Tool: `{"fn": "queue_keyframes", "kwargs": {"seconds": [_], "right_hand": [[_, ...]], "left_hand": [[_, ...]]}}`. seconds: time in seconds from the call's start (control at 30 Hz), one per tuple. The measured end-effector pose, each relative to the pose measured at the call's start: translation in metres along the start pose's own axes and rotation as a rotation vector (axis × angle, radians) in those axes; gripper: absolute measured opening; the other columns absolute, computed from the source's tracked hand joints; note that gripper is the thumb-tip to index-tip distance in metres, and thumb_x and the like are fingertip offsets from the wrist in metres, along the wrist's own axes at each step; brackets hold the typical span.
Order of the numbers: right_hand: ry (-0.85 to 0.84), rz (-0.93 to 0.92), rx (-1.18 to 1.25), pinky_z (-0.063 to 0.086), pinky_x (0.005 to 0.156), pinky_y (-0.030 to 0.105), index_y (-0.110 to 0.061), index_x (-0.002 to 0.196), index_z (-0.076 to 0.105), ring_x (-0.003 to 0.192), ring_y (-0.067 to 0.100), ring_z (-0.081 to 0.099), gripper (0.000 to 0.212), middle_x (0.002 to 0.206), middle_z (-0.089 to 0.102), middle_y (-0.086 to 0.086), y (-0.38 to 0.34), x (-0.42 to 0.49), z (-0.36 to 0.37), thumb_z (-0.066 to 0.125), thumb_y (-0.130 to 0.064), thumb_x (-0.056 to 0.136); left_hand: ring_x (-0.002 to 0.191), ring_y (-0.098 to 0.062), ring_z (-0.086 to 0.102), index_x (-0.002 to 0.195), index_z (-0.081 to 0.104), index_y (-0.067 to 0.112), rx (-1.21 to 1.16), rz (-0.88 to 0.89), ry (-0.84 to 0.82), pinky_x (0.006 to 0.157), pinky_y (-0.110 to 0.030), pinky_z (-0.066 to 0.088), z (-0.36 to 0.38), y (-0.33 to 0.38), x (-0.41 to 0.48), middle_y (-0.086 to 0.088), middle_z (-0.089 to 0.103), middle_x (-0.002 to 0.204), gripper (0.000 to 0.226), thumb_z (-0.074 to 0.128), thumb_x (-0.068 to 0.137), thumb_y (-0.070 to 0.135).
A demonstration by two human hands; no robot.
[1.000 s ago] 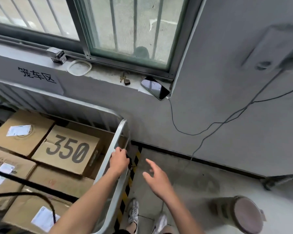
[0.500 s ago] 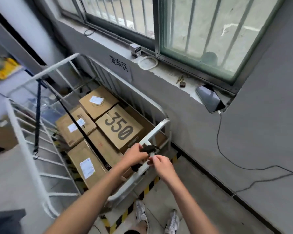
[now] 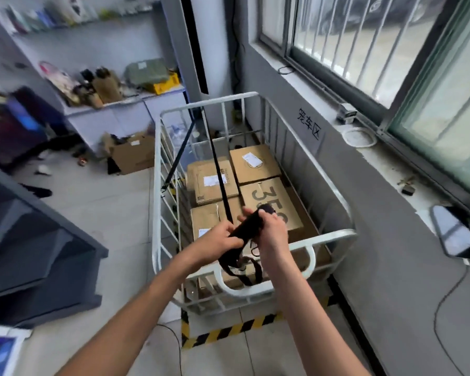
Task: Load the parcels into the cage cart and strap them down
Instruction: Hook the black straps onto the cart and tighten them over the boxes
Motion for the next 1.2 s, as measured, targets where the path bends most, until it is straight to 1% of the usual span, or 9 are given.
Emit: {"fn": "queue_keyframes", "kwargs": {"seconds": [0.17, 0.27, 0.37, 0.6, 0.73, 0.87, 0.97, 1.03, 1.2], "right_hand": [[-0.012, -0.036, 0.150, 0.061, 0.076, 0.041, 0.009, 0.125, 0.049, 0.077, 0.025, 0.072, 0.029, 0.104, 0.068, 0.021, -0.005, 0.004, 0.049, 0.048, -0.002, 0.098], [-0.015, -0.081, 0.244, 0.058, 0.064, 0.037, 0.000, 0.111, 0.045, 0.060, 0.020, 0.059, 0.022, 0.087, 0.052, 0.016, 0.003, -0.007, 0.084, 0.041, 0.011, 0.093], [-0.019, -0.112, 0.159, 0.055, 0.064, 0.036, -0.005, 0.108, 0.045, 0.059, 0.018, 0.053, 0.027, 0.091, 0.055, 0.014, 0.032, -0.029, 0.124, 0.039, 0.015, 0.092], [-0.159, -0.194, -0.083, 0.047, 0.056, 0.030, -0.007, 0.104, 0.053, 0.055, 0.015, 0.051, 0.006, 0.081, 0.062, 0.006, 0.099, -0.065, 0.209, 0.048, -0.010, 0.103], [-0.218, -0.209, -0.315, 0.044, 0.054, 0.029, -0.009, 0.091, 0.061, 0.051, 0.016, 0.051, 0.020, 0.061, 0.055, 0.002, 0.115, -0.067, 0.232, 0.052, -0.022, 0.103], [-0.205, -0.190, -0.368, 0.046, 0.049, 0.022, -0.011, 0.091, 0.062, 0.052, 0.009, 0.058, 0.016, 0.067, 0.063, -0.003, 0.120, -0.052, 0.240, 0.054, -0.019, 0.102], [-0.293, -0.140, -0.286, 0.041, 0.044, 0.024, -0.010, 0.091, 0.060, 0.047, 0.013, 0.051, 0.012, 0.065, 0.059, 0.003, 0.121, -0.033, 0.240, 0.053, -0.012, 0.101], [-0.317, -0.105, -0.256, 0.037, 0.042, 0.024, -0.011, 0.093, 0.060, 0.045, 0.015, 0.046, 0.009, 0.066, 0.056, 0.005, 0.123, -0.016, 0.244, 0.054, -0.010, 0.100], [-0.270, -0.085, -0.170, 0.031, 0.042, 0.027, -0.001, 0.123, 0.053, 0.048, 0.019, 0.042, 0.025, 0.070, 0.055, 0.013, 0.124, 0.027, 0.271, 0.049, -0.006, 0.099]], "left_hand": [[0.073, -0.019, 0.070, 0.108, 0.049, 0.008, -0.045, -0.007, -0.083, 0.073, -0.037, 0.055, -0.075, -0.052, -0.053, -0.008, 0.070, 0.083, 0.016, 0.059, 0.096, 0.008], [0.074, -0.019, 0.070, 0.108, 0.051, 0.009, -0.049, -0.025, -0.154, 0.075, -0.035, 0.052, -0.121, -0.083, -0.088, -0.007, 0.071, 0.084, 0.028, 0.067, 0.088, 0.019], [0.082, -0.021, 0.070, 0.114, 0.052, 0.007, 0.004, -0.057, -0.240, 0.078, -0.031, 0.054, -0.161, -0.110, -0.114, -0.007, 0.073, 0.090, 0.040, 0.069, 0.083, 0.027], [0.103, -0.025, 0.072, 0.141, 0.037, 0.026, 0.135, -0.069, -0.321, 0.102, -0.048, 0.051, -0.211, -0.146, -0.131, -0.007, 0.075, 0.110, 0.053, 0.062, 0.096, 0.042], [0.105, -0.018, 0.070, 0.148, 0.026, 0.030, 0.009, 0.041, -0.255, 0.097, -0.036, 0.055, -0.217, -0.126, -0.117, 0.001, 0.071, 0.116, 0.063, 0.062, 0.097, 0.036], [0.112, -0.014, 0.065, 0.139, 0.042, 0.033, -0.022, 0.184, -0.182, 0.104, -0.042, 0.050, -0.228, -0.104, -0.087, 0.001, 0.065, 0.120, 0.050, 0.060, 0.093, 0.026], [0.086, -0.020, 0.066, 0.113, 0.057, 0.018, -0.227, 0.212, -0.169, 0.085, -0.040, 0.058, -0.230, -0.093, -0.066, -0.009, 0.064, 0.093, 0.026, 0.042, 0.097, 0.005], [0.071, -0.024, 0.061, 0.102, 0.053, 0.002, -0.352, 0.193, -0.102, 0.069, -0.039, 0.057, -0.234, -0.088, -0.049, -0.016, 0.050, 0.083, 0.016, 0.043, 0.097, 0.012], [0.075, -0.032, 0.058, 0.122, 0.061, 0.005, -0.454, 0.125, 0.084, 0.053, -0.036, 0.050, -0.263, -0.088, -0.002, -0.016, 0.056, 0.103, 0.037, 0.054, 0.100, 0.033]]}}
Point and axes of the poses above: each hand's wrist, its own x-axis towards the middle knuckle, its own z-axis out of the palm, y = z × x, the point moved 4 cm from there along x, towards the middle knuckle
